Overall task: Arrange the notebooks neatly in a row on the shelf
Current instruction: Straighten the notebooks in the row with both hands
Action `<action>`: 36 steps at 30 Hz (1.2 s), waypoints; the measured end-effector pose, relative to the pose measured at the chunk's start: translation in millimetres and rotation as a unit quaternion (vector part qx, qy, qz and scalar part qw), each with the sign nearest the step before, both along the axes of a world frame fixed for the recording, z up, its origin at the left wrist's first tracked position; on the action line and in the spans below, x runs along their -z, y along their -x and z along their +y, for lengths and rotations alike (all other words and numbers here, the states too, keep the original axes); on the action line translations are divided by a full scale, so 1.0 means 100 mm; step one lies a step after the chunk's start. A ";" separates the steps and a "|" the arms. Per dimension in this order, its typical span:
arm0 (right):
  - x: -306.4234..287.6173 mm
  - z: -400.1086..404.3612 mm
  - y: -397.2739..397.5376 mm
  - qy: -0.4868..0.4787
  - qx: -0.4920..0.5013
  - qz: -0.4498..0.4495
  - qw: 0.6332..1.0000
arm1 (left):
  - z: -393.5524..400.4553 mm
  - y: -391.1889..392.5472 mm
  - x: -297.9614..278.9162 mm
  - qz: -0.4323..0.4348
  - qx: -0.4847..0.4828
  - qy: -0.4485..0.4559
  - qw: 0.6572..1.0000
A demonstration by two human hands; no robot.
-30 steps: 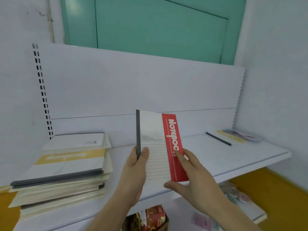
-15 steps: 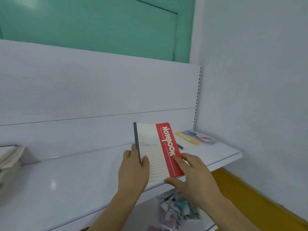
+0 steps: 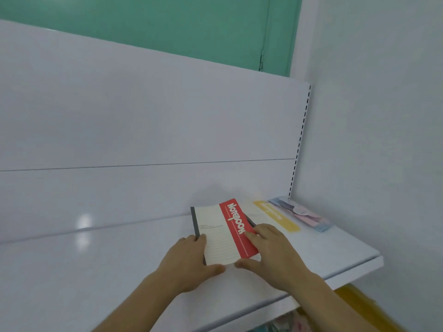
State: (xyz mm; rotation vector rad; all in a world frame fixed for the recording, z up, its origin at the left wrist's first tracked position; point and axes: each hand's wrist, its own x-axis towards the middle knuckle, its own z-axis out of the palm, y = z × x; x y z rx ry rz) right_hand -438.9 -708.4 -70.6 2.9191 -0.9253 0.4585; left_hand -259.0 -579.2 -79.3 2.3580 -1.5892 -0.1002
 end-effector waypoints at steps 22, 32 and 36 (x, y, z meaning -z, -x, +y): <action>0.38 -1.43 -0.37 0.006 -0.165 0.009 0.986 | -0.86 -0.14 0.13 -0.020 -0.087 -0.081 0.993; 0.38 -1.43 -0.37 0.032 -0.168 -0.004 0.985 | -0.80 -0.08 0.14 -0.137 -0.089 -0.096 0.982; 0.39 -1.40 -0.35 0.034 -0.159 -0.009 0.987 | -0.80 -0.07 0.13 -0.111 -0.098 -0.091 0.985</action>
